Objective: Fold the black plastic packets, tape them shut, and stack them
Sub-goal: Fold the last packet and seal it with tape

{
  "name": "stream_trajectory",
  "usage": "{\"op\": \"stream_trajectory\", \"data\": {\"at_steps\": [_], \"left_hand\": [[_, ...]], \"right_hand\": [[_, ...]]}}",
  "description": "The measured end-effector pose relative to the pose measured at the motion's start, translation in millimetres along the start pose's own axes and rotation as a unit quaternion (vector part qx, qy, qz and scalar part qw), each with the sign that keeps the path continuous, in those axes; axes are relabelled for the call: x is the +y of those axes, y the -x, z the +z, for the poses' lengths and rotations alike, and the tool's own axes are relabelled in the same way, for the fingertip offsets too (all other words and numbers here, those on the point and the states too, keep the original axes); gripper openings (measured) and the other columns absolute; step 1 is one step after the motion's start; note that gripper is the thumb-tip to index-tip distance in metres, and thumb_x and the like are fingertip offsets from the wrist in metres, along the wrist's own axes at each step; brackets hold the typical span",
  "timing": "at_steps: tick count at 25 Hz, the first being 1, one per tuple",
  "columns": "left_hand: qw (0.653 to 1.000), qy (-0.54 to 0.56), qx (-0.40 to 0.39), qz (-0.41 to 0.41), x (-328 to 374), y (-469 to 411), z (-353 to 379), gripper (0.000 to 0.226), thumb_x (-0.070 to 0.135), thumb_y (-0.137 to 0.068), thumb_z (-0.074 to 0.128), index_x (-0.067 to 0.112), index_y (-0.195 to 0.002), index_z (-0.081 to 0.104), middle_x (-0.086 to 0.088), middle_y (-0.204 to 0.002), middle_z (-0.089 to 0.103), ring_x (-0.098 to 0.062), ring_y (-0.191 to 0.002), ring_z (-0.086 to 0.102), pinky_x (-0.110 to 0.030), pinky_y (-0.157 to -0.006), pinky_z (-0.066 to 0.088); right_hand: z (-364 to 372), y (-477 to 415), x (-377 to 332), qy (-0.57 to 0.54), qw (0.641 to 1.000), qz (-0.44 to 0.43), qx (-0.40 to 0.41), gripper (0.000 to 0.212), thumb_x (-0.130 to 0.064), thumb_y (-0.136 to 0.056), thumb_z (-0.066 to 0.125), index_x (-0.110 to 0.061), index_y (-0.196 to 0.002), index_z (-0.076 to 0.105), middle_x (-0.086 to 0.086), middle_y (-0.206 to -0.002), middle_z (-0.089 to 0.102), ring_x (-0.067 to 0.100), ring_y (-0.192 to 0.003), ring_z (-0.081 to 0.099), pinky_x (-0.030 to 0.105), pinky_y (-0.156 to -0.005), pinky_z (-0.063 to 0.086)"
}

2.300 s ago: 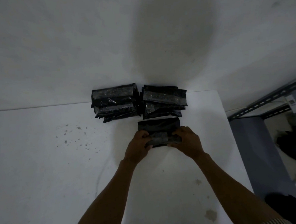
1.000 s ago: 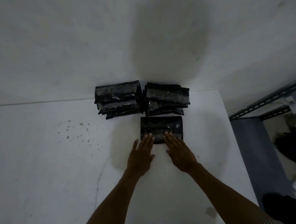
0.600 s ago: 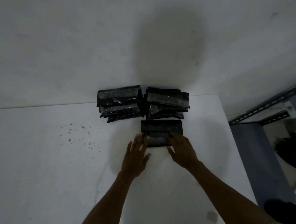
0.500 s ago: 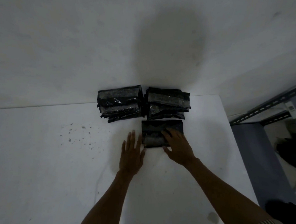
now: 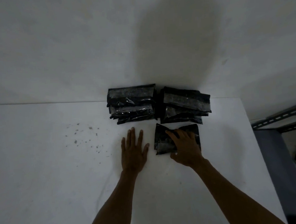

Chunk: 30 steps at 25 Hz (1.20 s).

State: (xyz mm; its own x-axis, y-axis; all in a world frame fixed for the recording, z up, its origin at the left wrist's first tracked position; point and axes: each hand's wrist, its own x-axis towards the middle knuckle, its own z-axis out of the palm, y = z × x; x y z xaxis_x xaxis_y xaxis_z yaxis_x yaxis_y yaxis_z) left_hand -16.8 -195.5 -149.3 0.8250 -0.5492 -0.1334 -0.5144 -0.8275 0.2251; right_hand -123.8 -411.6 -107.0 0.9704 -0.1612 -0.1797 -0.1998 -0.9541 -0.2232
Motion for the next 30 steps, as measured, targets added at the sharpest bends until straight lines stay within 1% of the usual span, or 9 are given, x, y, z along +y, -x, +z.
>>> {"op": "stream_trajectory", "data": {"at_steps": [5, 8, 14, 18, 20, 22, 25, 27, 30], "left_hand": [[1.000, 0.011, 0.003, 0.006, -3, 1, 0, 0.065, 0.057, -0.102, 0.018, 0.028, -0.157, 0.001, -0.006, -0.165, -0.009, -0.020, -0.151, -0.012, -0.046, -0.123, 0.007], [1.000, 0.016, 0.000, 0.005, -5, 2, 0, 0.064, 0.057, -0.102, 0.019, 0.028, -0.157, 0.002, -0.006, -0.165, -0.009, -0.019, -0.151, -0.012, -0.046, -0.123, 0.008], [1.000, 0.018, -0.011, 0.001, -7, 1, 0, 0.066, 0.059, -0.102, 0.021, 0.030, -0.157, -0.003, -0.004, -0.164, -0.013, -0.019, -0.150, -0.016, -0.046, -0.123, 0.006], [1.000, 0.030, -0.006, 0.003, -6, 1, -3, 0.067, 0.059, -0.101, 0.020, 0.031, -0.156, -0.005, -0.003, -0.164, -0.013, -0.018, -0.150, -0.015, -0.044, -0.123, 0.003], [1.000, 0.029, -0.002, 0.001, -6, 0, -3, 0.066, 0.059, -0.101, 0.019, 0.031, -0.157, -0.003, -0.003, -0.164, -0.012, -0.017, -0.150, -0.014, -0.044, -0.123, 0.005], [1.000, 0.027, 0.004, 0.001, -6, 0, -2, 0.065, 0.058, -0.101, 0.019, 0.030, -0.157, -0.001, -0.003, -0.165, -0.010, -0.017, -0.151, -0.012, -0.044, -0.123, 0.007], [1.000, 0.028, 0.010, 0.001, -6, 1, -2, 0.065, 0.057, -0.102, 0.020, 0.030, -0.157, 0.000, -0.003, -0.165, -0.009, -0.017, -0.151, -0.011, -0.045, -0.123, 0.010], [1.000, 0.025, 0.009, 0.004, -5, 1, -1, 0.065, 0.057, -0.102, 0.021, 0.029, -0.157, 0.000, -0.003, -0.165, -0.010, -0.018, -0.151, -0.011, -0.045, -0.123, 0.010], [1.000, 0.023, 0.005, 0.008, -5, 0, -1, 0.066, 0.057, -0.101, 0.021, 0.029, -0.157, -0.001, -0.004, -0.164, -0.011, -0.018, -0.151, -0.011, -0.046, -0.123, 0.010]], "right_hand": [[-13, 6, -22, -0.017, 0.995, -0.051, 0.083, 0.087, -0.051, -0.068, 0.067, -0.024, -0.146, 0.040, 0.004, -0.122, 0.057, 0.025, -0.110, 0.054, 0.046, -0.104, 0.038], [-27, 4, -33, -0.021, 0.992, -0.068, 0.107, 0.082, -0.049, -0.069, 0.066, -0.022, -0.143, 0.044, 0.000, -0.115, 0.060, 0.021, -0.102, 0.055, 0.043, -0.101, 0.038], [-49, -1, -44, -0.032, 0.989, -0.073, 0.127, 0.080, -0.045, -0.070, 0.069, -0.022, -0.142, 0.042, 0.000, -0.113, 0.062, 0.020, -0.098, 0.058, 0.042, -0.096, 0.042], [-92, -1, -48, -0.026, 0.968, -0.103, 0.228, 0.075, -0.041, -0.071, 0.072, -0.019, -0.138, 0.046, 0.005, -0.114, 0.064, 0.023, -0.103, 0.057, 0.044, -0.101, 0.038], [-124, -8, -38, 0.006, 0.954, -0.088, 0.286, 0.074, -0.039, -0.070, 0.073, -0.017, -0.137, 0.051, 0.006, -0.118, 0.063, 0.024, -0.108, 0.055, 0.045, -0.103, 0.034], [-144, -31, -17, 0.049, 0.944, -0.058, 0.320, 0.069, -0.034, -0.071, 0.072, -0.016, -0.135, 0.055, 0.006, -0.117, 0.064, 0.025, -0.108, 0.056, 0.046, -0.100, 0.036], [-142, -74, 13, 0.063, 0.957, -0.026, 0.281, 0.066, -0.028, -0.073, 0.066, -0.017, -0.137, 0.055, 0.006, -0.117, 0.065, 0.028, -0.108, 0.058, 0.053, -0.102, 0.035], [-124, -90, 22, 0.066, 0.969, -0.026, 0.237, 0.075, -0.033, -0.072, 0.065, -0.017, -0.143, 0.048, 0.009, -0.129, 0.059, 0.033, -0.120, 0.053, 0.057, -0.107, 0.031], [-99, -94, 22, 0.088, 0.985, 0.003, 0.149, 0.088, -0.058, -0.079, 0.055, -0.027, -0.155, 0.023, 0.011, -0.155, 0.034, 0.034, -0.145, 0.027, 0.063, -0.114, 0.019]]}}
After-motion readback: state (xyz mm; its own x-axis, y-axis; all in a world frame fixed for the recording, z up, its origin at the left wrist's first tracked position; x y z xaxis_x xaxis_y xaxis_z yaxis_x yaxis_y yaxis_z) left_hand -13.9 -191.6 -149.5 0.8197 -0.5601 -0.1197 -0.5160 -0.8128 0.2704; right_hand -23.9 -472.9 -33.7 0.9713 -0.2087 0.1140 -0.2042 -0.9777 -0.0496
